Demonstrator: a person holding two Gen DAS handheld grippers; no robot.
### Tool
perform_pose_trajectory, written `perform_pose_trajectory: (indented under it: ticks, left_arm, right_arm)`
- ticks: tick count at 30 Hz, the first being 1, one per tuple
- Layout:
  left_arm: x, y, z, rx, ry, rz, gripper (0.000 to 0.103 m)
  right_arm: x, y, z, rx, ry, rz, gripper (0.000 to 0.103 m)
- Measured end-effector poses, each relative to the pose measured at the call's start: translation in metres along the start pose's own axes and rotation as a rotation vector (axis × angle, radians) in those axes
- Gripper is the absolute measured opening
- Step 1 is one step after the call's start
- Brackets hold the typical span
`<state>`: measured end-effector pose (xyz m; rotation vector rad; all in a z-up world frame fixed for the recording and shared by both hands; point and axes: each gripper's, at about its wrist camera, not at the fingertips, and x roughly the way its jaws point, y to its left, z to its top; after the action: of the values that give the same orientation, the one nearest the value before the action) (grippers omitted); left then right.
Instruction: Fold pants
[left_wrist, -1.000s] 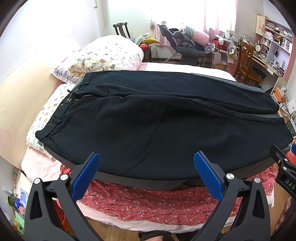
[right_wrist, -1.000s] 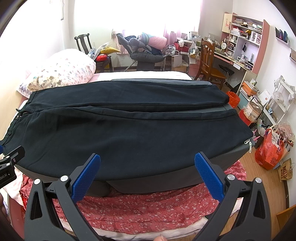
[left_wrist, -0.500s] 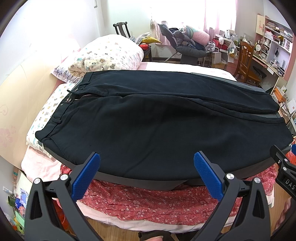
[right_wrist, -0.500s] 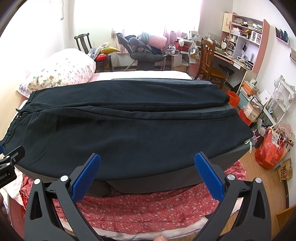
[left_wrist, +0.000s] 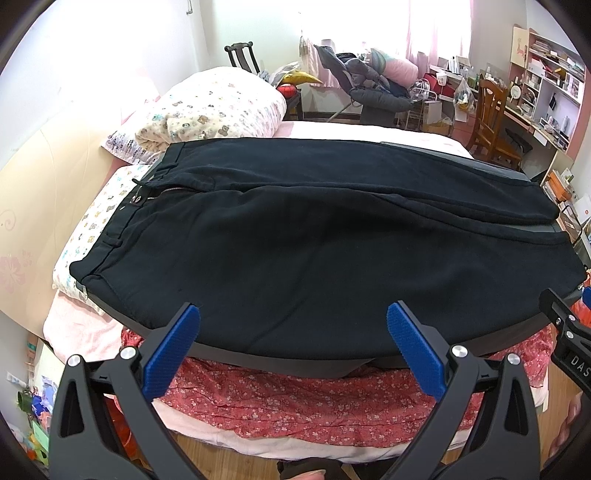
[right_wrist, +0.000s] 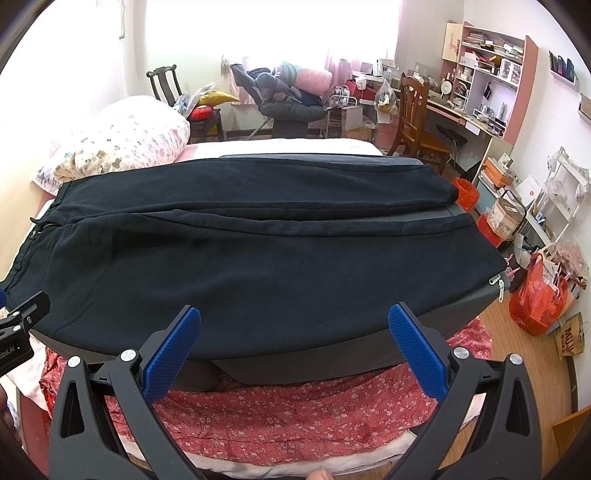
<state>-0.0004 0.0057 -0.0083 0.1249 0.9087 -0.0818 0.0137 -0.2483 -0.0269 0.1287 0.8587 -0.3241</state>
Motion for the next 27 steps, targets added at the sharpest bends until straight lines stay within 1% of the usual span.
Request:
perform_pose_trajectory:
  ticks: [5,8,12,14,16,19,22,24,27]
  left_arm:
    - [0.006,0.0,0.003,-0.011,0.014,0.0,0.101]
    - [0.009,0.003,0.005,-0.033,0.024,-0.018,0.101]
    - [0.016,0.005,0.007,-0.057,0.06,-0.014,0.101]
    - [0.022,0.005,0.01,-0.07,0.087,-0.027,0.101]
    - [0.026,0.005,0.013,-0.08,0.097,-0.028,0.101]
    - [0.032,0.004,0.021,-0.088,0.098,-0.025,0.101]
    - [0.04,0.006,0.033,-0.106,0.098,-0.015,0.101]
    - [0.045,0.009,0.042,-0.125,0.095,-0.009,0.101]
    - [0.05,0.012,0.055,-0.165,0.094,-0.014,0.101]
  right_arm:
    - [0.005,-0.009,-0.002,0.03,0.004,-0.014,0.102]
    - [0.014,-0.02,0.003,0.057,0.015,-0.02,0.102]
    - [0.021,-0.027,0.007,0.072,0.024,-0.03,0.102]
    - [0.025,-0.028,0.01,0.072,0.026,-0.03,0.102]
    - [0.03,-0.031,0.014,0.077,0.023,-0.032,0.102]
    - [0.037,-0.042,0.033,0.095,-0.002,-0.039,0.102]
    - [0.043,-0.063,0.056,0.149,-0.032,-0.039,0.102]
    - [0.051,-0.089,0.078,0.219,-0.039,-0.022,0.102]
    - [0.069,-0.131,0.11,0.324,-0.028,0.02,0.102]
